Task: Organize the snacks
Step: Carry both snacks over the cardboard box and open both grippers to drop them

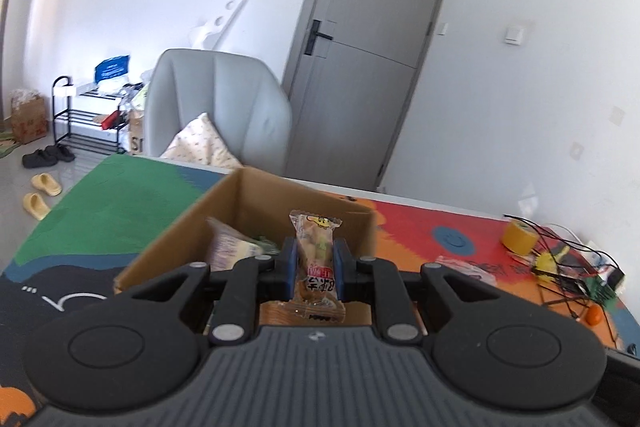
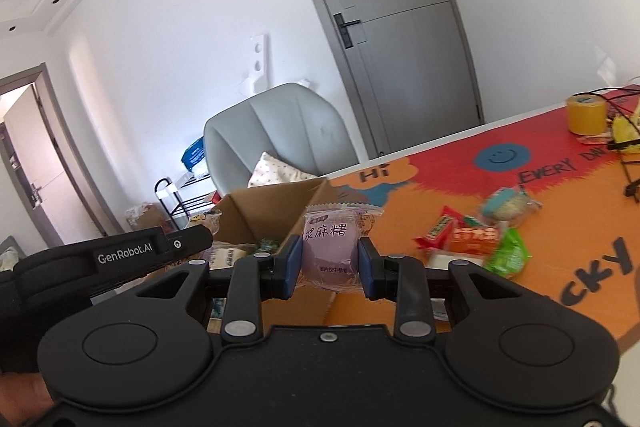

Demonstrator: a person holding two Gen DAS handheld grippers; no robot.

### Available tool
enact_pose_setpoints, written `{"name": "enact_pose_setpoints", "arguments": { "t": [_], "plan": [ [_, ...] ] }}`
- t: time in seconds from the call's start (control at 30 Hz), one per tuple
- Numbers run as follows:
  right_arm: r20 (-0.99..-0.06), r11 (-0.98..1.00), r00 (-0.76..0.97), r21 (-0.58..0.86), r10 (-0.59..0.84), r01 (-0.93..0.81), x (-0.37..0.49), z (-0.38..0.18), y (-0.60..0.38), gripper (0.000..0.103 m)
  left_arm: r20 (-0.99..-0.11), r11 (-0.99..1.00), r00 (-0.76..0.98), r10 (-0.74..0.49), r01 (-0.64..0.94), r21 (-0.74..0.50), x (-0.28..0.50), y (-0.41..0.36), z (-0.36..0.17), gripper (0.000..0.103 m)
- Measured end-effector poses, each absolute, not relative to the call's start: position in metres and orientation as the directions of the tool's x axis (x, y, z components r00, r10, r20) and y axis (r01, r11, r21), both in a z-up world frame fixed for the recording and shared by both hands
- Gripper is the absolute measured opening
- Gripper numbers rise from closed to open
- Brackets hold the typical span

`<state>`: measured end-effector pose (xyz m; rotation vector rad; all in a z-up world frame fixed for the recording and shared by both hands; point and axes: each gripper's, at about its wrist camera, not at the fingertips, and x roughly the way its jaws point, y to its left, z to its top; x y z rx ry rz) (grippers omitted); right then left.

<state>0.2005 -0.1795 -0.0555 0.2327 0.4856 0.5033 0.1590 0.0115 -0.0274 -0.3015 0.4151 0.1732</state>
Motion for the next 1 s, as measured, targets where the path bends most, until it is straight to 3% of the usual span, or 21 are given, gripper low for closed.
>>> {"name": "enact_pose_setpoints", "arguments": {
  "t": [0.3,0.37,0.53,0.67,0.77,0.83,0.93,1.0],
  "plan": [
    [-0.39,0.834,0.742,0.343,0.546,-0.433,0.208,-0.058,-0.149,0.031,-0.448,0.925,0.885,0.128,-0.27,-0.269,0.162,0.044,-0.034,0.018],
    [-0.387,0.831,0.74,0.341,0.55,-0.439,0.21,-0.056,-0.143,0.031,-0.457,0.917,0.881,0.118,-0.274,-0.29,0.162,0.05,-0.036,0.022],
    [-0.387,0.826,0.734,0.342,0.559,-0.448,0.217,-0.054,-0.13,0.031,-0.44,0.908,0.891,0.112,-0.272,-0.318,0.154,0.059,-0.035,0.043],
    [-0.388,0.824,0.729,0.336,0.563,-0.457,0.222,-0.053,-0.119,0.033,-0.434,0.903,0.891,0.13,-0.288,-0.32,0.149,0.064,-0.033,0.049],
    [-0.384,0.829,0.739,0.341,0.553,-0.443,0.221,-0.051,-0.118,0.044,-0.435,0.897,0.889,0.142,-0.302,-0.324,0.146,0.071,-0.032,0.058],
    [-0.383,0.831,0.744,0.356,0.547,-0.427,0.221,-0.05,-0.122,0.057,-0.433,0.892,0.889,0.146,-0.308,-0.331,0.144,0.075,-0.031,0.071],
    [-0.394,0.852,0.764,0.354,0.511,-0.387,0.217,-0.049,-0.132,0.074,-0.428,0.889,0.888,0.165,-0.322,-0.325,0.14,0.078,-0.029,0.078],
    [-0.395,0.847,0.763,0.376,0.512,-0.375,0.213,-0.05,-0.14,0.077,-0.428,0.892,0.89,0.159,-0.316,-0.325,0.137,0.077,-0.028,0.082]
  ]
}}
